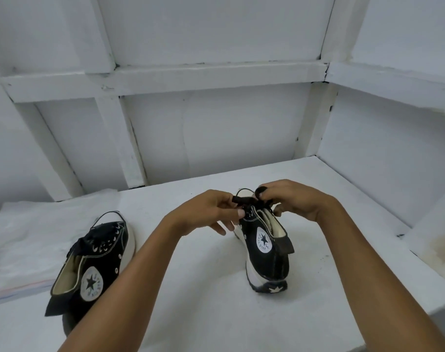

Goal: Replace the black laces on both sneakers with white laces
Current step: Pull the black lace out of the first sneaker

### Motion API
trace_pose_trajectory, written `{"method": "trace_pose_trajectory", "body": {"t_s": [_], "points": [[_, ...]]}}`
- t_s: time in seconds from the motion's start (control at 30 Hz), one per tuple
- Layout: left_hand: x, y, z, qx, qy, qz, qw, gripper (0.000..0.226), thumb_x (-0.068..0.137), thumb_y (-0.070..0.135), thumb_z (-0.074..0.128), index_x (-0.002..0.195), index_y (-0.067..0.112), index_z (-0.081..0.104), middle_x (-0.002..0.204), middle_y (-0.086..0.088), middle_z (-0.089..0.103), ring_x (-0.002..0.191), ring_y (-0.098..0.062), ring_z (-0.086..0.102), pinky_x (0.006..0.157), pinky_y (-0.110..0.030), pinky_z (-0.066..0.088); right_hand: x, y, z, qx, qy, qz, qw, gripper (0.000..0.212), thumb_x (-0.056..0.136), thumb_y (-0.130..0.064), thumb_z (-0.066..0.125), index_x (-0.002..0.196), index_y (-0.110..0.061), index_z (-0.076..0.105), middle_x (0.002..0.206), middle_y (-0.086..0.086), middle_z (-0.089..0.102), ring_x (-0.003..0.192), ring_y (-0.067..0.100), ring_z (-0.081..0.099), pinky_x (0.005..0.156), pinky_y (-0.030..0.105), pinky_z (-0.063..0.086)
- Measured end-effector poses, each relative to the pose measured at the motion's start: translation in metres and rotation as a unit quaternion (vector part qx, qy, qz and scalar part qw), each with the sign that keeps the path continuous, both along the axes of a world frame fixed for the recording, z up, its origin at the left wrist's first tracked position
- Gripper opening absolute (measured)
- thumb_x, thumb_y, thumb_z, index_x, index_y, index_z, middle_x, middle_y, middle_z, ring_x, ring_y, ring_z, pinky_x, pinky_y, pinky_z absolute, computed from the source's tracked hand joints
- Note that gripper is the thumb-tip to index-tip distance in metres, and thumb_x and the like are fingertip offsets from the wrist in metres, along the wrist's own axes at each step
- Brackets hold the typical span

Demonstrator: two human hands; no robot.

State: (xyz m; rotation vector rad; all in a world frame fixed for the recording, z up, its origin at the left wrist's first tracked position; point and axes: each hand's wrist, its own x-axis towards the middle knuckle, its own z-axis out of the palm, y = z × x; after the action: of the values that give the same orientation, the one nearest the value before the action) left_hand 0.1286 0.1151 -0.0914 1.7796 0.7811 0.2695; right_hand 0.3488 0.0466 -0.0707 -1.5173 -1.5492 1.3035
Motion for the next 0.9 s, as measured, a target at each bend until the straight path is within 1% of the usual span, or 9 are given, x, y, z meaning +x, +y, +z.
{"method": "trace_pose_trajectory", "body": {"t_s": [0.07, 0.17, 0.3, 0.4, 0.5, 0.7, 0.8, 0.83, 0.9], "points": [[0.0, -0.001, 0.001, 0.009, -0.006, 0.014, 1.0, 0.022, 0.097, 0.021, 0.063, 0.104, 0.002, 0.068, 0.083, -0.003, 0.073, 0.079, -0.016, 0.069, 0.071, -0.032, 0.056, 0.006, 0.006, 0.002, -0.013, 0.008, 0.042, 0.999, 0.034, 0.076, -0.02, 0.055, 0.099, 0.003, 0.065, 0.086, 0.006, 0.06, 0.079, 0.013, 0.055, 0.061, 0.022, 0.046], [0.002, 0.002, 0.01, 0.024, -0.025, 0.042, 0.998, 0.018, 0.097, 0.016, 0.061, 0.094, 0.0, 0.067, 0.081, -0.005, 0.072, 0.076, -0.016, 0.067, 0.068, -0.03, 0.053, 0.018, 0.011, 0.005, -0.031, 0.039, 0.117, 0.992, 0.044, 0.07, -0.028, 0.063, 0.108, -0.006, 0.068, 0.093, 0.0, 0.067, 0.084, 0.01, 0.06, 0.066, 0.024, 0.049], [0.01, 0.007, 0.02, 0.016, -0.094, 0.079, 0.992, 0.023, 0.097, 0.021, 0.062, 0.088, 0.0, 0.068, 0.08, -0.007, 0.071, 0.076, -0.018, 0.064, 0.065, -0.029, 0.051, 0.021, 0.016, 0.008, -0.007, -0.008, 0.144, 0.99, 0.04, 0.079, -0.055, 0.06, 0.092, -0.019, 0.072, 0.084, -0.001, 0.063, 0.077, 0.01, 0.056, 0.067, 0.025, 0.045], [0.017, 0.009, 0.02, 0.013, -0.136, 0.106, 0.985, 0.024, 0.095, 0.023, 0.064, 0.083, 0.003, 0.069, 0.085, -0.014, 0.071, 0.083, -0.021, 0.066, 0.07, -0.032, 0.052, 0.017, 0.022, 0.006, 0.009, -0.01, 0.152, 0.988, 0.023, 0.085, -0.04, 0.063, 0.084, -0.019, 0.072, 0.079, 0.001, 0.063, 0.073, 0.01, 0.057, 0.068, 0.023, 0.046], [0.021, 0.009, 0.02, -0.018, -0.19, 0.132, 0.973, 0.025, 0.096, 0.014, 0.059, 0.077, 0.0, 0.065, 0.093, -0.015, 0.071, 0.09, -0.022, 0.065, 0.079, -0.037, 0.055, 0.015, 0.029, 0.005, 0.009, -0.011, 0.165, 0.986, 0.012, 0.084, -0.03, 0.066, 0.081, -0.021, 0.074, 0.078, 0.0, 0.067, 0.074, 0.012, 0.059, 0.074, 0.03, 0.046], [0.025, 0.013, 0.029, -0.129, -0.298, 0.234, 0.916, 0.027, 0.098, 0.015, 0.051, 0.071, 0.012, 0.051, 0.09, -0.014, 0.074, 0.094, -0.029, 0.072, 0.089, -0.046, 0.053, 0.012, 0.033, -0.003, 0.004, 0.004, 0.163, 0.987, 0.019, 0.083, -0.031, 0.067, 0.079, -0.014, 0.074, 0.077, 0.001, 0.068, 0.072, 0.012, 0.059, 0.071, 0.034, 0.042], [0.028, 0.015, 0.033, -0.187, -0.343, 0.254, 0.885, 0.027, 0.101, 0.019, 0.05, 0.075, 0.011, 0.05, 0.073, -0.013, 0.065, 0.069, -0.029, 0.069, 0.073, -0.043, 0.06, 0.009, 0.033, -0.005, 0.022, 0.002, 0.139, 0.99, 0.044, 0.08, -0.046, 0.069, 0.085, -0.002, 0.069, 0.08, 0.005, 0.064, 0.077, 0.018, 0.056, 0.069, 0.03, 0.042], [0.029, 0.015, 0.035, -0.203, -0.349, 0.26, 0.877, 0.027, 0.101, 0.02, 0.05, 0.075, 0.012, 0.049, 0.067, -0.009, 0.058, 0.056, -0.023, 0.061, 0.06, -0.034, 0.057, 0.007, 0.032, -0.005, 0.028, 0.005, 0.132, 0.991, 0.04, 0.081, -0.045, 0.068, 0.084, -0.005, 0.069, 0.078, 0.005, 0.063, 0.076, 0.017, 0.056, 0.068, 0.03, 0.042], [0.029, 0.018, 0.037, -0.215, -0.339, 0.273, 0.874, 0.028, 0.101, 0.023, 0.05, 0.074, 0.015, 0.045, 0.062, -0.001, 0.043, 0.044, -0.012, 0.037, 0.041, -0.021, 0.036, 0.004, 0.032, -0.006, 0.031, 0.013, 0.133, 0.991, 0.022, 0.082, -0.034, 0.068, 0.081, -0.012, 0.071, 0.077, 0.005, 0.063, 0.071, 0.015, 0.055, 0.065, 0.028, 0.042]]}}
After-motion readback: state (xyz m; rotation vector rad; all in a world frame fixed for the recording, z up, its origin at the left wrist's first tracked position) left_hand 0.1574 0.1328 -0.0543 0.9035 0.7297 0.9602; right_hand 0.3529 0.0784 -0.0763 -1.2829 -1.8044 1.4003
